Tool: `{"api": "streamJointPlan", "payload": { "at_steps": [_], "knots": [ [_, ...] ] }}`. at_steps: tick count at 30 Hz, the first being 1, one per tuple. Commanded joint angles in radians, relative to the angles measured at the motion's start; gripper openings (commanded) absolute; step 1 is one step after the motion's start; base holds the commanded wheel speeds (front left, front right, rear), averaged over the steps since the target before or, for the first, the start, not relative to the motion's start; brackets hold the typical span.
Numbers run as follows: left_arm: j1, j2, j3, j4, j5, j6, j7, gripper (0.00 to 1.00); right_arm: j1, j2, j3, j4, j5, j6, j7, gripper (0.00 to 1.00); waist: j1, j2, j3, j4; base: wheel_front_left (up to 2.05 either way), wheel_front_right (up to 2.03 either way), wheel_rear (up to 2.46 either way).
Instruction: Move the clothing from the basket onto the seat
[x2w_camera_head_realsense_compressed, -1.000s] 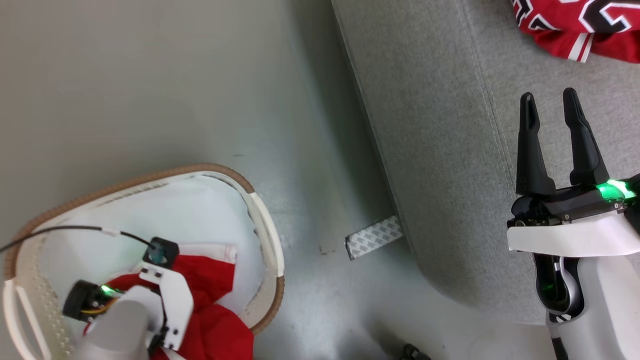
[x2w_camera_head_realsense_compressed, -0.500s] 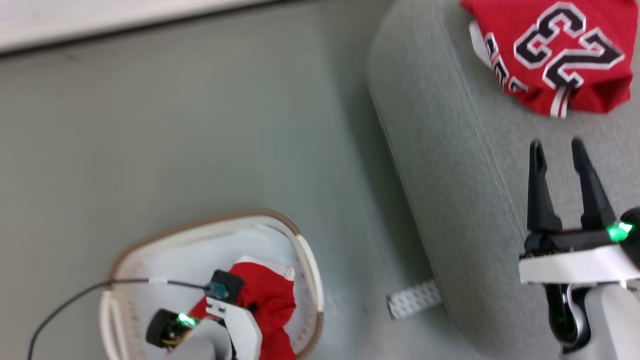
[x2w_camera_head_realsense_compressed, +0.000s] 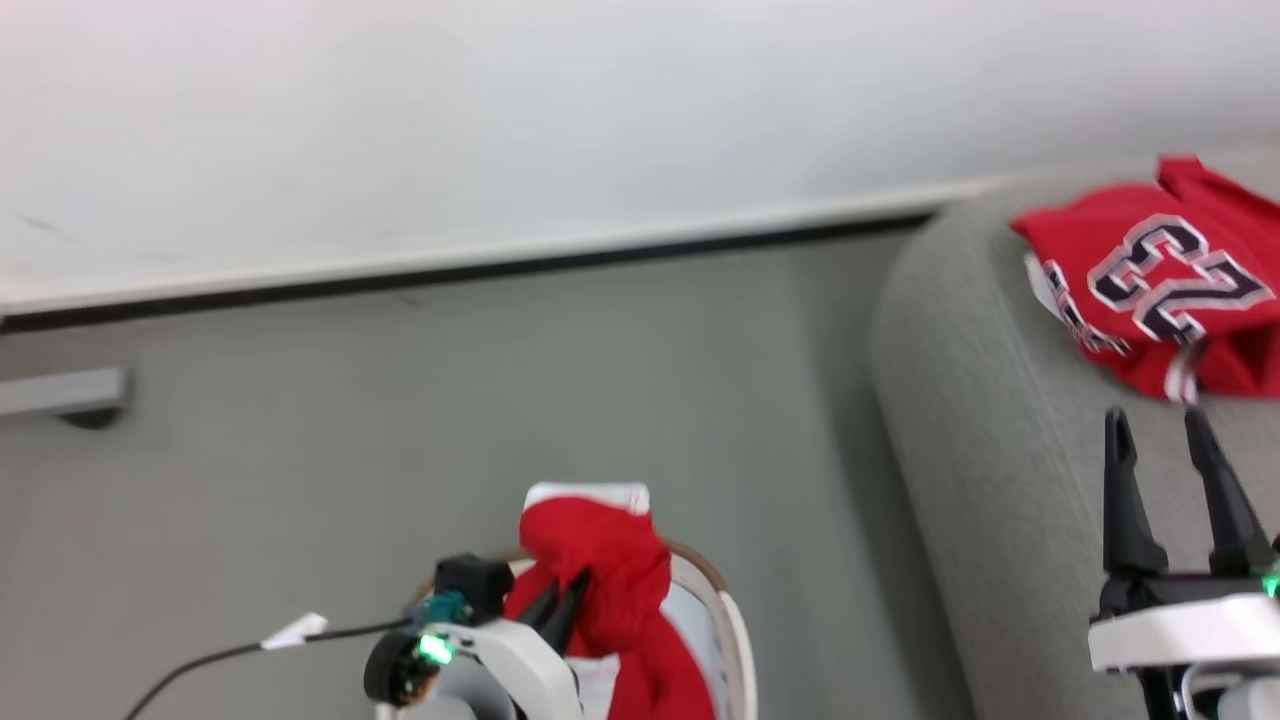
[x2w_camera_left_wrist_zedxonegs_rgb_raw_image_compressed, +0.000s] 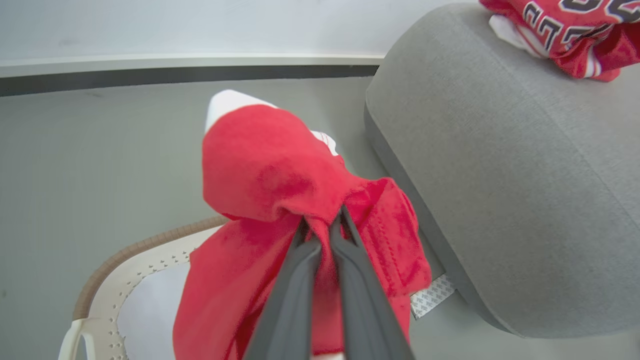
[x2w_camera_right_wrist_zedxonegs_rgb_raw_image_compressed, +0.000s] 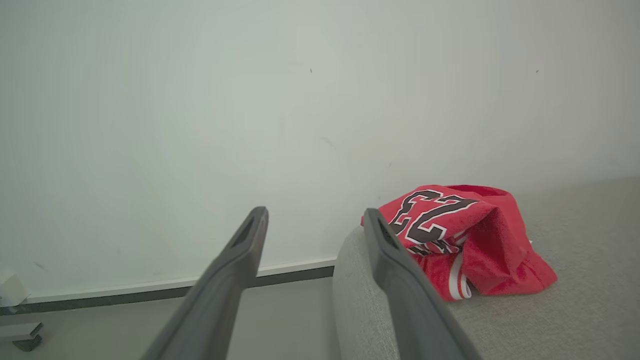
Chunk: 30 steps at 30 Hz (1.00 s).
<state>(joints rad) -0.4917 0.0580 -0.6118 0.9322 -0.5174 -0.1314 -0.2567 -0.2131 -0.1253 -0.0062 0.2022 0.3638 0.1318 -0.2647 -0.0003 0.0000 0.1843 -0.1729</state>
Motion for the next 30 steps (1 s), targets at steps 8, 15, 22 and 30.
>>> {"api": "streamJointPlan", "payload": {
  "at_steps": [8, 15, 22, 30],
  "knots": [
    [0.033, 0.084, 0.059, -0.308, -0.013, 0.014, -0.008, 0.0, 0.063, -0.001, -0.002, 0.002, -0.002, -0.002, 0.001, 1.0, 0.0003, 0.0, -0.13, 0.123, 0.0, 0.0, 0.0],
    [0.022, 0.133, 0.078, -0.573, 0.015, 0.051, 0.01, 0.0, 0.073, 0.001, 0.03, 0.009, -0.004, -0.002, 0.001, 1.0, 0.0003, 0.0, -0.169, 0.144, 0.0, 0.0, 0.0],
    [-0.004, 0.161, 0.085, -0.711, 0.024, 0.089, 0.073, 0.0, 0.068, 0.001, 0.092, -0.011, -0.001, -0.002, 0.001, 1.0, 0.0003, 0.0, -0.183, 0.143, 0.0, 0.0, 0.0],
    [0.015, 0.167, 0.083, -0.767, 0.016, 0.111, 0.095, 0.0, 0.061, -0.004, 0.15, -0.013, 0.007, -0.002, 0.001, 1.0, 0.0003, 0.0, -0.181, 0.133, 0.0, 0.0, 0.0]
  ]
}}
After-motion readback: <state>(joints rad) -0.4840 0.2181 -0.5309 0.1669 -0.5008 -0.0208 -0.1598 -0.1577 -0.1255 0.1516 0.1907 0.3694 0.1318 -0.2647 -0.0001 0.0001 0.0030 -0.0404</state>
